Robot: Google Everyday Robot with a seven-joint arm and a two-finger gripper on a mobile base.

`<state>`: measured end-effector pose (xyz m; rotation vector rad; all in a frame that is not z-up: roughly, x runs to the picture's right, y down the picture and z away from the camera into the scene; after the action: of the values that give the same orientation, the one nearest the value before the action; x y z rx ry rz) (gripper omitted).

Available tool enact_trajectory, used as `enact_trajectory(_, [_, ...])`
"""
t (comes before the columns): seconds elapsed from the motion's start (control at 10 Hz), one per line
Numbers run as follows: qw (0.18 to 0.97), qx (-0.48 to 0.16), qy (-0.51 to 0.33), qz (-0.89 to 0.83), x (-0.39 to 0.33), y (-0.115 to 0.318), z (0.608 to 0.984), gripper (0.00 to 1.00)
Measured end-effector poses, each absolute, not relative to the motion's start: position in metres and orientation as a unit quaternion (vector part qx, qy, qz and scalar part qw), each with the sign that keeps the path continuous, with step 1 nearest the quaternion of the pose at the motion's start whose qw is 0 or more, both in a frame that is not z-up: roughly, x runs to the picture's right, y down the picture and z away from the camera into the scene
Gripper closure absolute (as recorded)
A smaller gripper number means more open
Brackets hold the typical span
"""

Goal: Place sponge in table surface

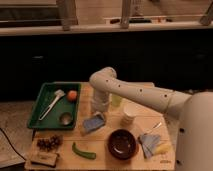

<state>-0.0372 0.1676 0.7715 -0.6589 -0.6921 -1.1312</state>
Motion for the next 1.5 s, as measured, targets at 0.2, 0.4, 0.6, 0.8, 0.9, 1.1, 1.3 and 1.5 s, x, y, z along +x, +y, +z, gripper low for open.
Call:
enact_trajectory(0.2, [0.739,-0.300,-0.313,-0.516,-0.039,0.180,0.785,0.95])
enact_trajectory(0.4, [0.738,-0.310,-0.307,-0.515,-0.041,0.196,0.806,0.95])
enact_trajectory(0.6, [0.737,-0.320,-0.302,-0.513,-0.045,0.207,0.823,0.95])
enact_trajectory(0.8, [0.737,-0.331,-0.302,-0.505,-0.041,0.215,0.833,0.95])
enact_trajectory(0.9, [0.737,-0.335,-0.302,-0.503,-0.040,0.219,0.836,0.95])
enact_trajectory(1.1, [0.737,-0.340,-0.303,-0.499,-0.040,0.222,0.840,0.95])
enact_trajectory(1.3, [0.738,-0.342,-0.304,-0.497,-0.039,0.225,0.839,0.86])
enact_trajectory(1.5, [0.737,-0.338,-0.308,-0.498,-0.041,0.227,0.835,0.67])
